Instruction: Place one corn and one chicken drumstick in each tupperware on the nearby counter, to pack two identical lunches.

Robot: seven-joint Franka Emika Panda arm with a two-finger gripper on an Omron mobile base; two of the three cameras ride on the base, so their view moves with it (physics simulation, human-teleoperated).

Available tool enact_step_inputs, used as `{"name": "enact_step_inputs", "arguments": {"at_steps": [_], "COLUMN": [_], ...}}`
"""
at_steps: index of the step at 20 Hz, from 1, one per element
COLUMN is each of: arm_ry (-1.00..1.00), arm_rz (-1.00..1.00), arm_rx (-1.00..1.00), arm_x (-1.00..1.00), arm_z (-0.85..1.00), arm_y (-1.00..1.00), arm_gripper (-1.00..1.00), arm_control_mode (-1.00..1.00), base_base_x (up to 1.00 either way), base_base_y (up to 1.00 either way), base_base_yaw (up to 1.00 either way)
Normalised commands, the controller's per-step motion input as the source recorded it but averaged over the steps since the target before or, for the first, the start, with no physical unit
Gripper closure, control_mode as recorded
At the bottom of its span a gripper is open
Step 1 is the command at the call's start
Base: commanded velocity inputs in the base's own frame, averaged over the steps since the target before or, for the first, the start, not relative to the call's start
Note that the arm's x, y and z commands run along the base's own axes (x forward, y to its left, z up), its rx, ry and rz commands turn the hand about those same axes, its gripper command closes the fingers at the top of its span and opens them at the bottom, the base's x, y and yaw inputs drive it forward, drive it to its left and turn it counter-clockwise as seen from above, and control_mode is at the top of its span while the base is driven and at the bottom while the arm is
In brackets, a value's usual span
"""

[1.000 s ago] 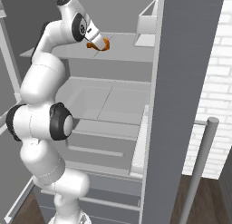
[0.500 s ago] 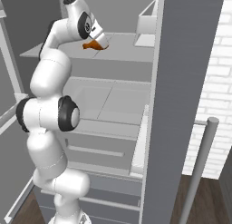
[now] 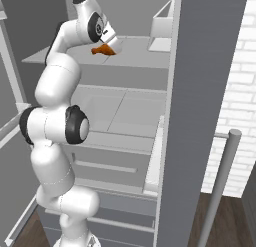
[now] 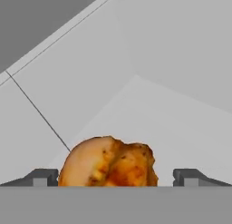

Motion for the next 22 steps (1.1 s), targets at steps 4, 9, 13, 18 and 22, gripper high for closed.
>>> {"name": "enact_step_inputs", "arguments": {"at_steps": [4,9,13,18,22], "arm_ry": [0.00,0.00,0.00,-0.07,-0.17], "arm_rz": [0.00,0.00,0.00,0.00,0.02], "arm_rx": [0.00,0.00,0.00,0.01,0.00], "arm_x": [0.00,0.00,0.00,0.00,-0.48], "arm_z": [-0.35,-0.40,-0.44,-0.11,0.00], "arm_y": [0.26,0.35,0.20,-0.03,0.15], "arm_gripper": [-1.00,-1.00,1.00,1.00,1.00], "arm_control_mode": [-1.00,-1.00,-1.00,-1.00,-1.00], "base_base_x": [0.00,0.00,0.00,0.00,0.00], "base_base_y": [0.00,0.00,0.00,0.00,0.00], "base_base_yaw": [0.00,0.00,0.00,0.00,0.00]}}
